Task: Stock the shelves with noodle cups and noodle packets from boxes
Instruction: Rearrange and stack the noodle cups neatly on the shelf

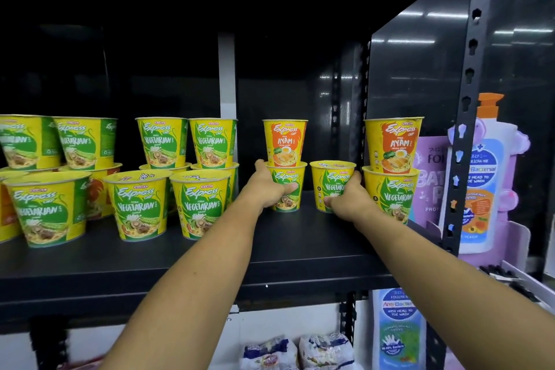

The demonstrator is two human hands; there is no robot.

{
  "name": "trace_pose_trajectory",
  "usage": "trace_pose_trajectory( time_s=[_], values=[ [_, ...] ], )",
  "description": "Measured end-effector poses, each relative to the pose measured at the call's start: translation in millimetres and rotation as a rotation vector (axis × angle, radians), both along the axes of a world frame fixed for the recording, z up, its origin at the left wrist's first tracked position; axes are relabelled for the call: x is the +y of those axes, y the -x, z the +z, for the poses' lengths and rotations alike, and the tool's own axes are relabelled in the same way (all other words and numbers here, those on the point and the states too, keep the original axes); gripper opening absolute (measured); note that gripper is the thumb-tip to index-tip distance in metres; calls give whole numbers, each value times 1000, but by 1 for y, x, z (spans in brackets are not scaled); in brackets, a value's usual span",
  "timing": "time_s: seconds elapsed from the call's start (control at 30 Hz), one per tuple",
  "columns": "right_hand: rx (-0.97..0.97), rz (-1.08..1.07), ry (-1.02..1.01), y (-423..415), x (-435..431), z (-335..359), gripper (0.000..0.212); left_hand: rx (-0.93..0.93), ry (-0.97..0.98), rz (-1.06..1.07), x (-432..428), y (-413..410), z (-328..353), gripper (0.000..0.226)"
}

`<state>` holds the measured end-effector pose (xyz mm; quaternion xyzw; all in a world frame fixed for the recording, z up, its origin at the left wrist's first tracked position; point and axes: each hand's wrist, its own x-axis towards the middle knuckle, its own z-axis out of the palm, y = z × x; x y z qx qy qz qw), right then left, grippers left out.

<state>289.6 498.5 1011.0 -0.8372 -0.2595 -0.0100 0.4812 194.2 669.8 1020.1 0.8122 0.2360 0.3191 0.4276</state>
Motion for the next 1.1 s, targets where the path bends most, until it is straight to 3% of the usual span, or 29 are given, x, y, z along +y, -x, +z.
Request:
trace_pose_trajectory(
  time_s=[0.17, 0.63, 0.9, 1.03, 1.1],
  values=[
    [-3, -7, -7, -6, 5, -1, 97, 29, -10, 13, 3, -1, -2, 73],
    [-35, -35, 33, -14, 9, -10, 107, 29, -39, -16, -3, -2, -3, 78],
    [-17, -29, 80, -25, 17, -15, 94, 68, -58, -19, -2, 0, -5, 82],
    [-133, -7, 138, -12, 3, -14, 103, 193, -190, 37, 0, 0, -6, 93],
    [-169, 42, 175, -3, -8, -16, 100, 295, -301, 105, -2, 2, -5, 87]
  ],
)
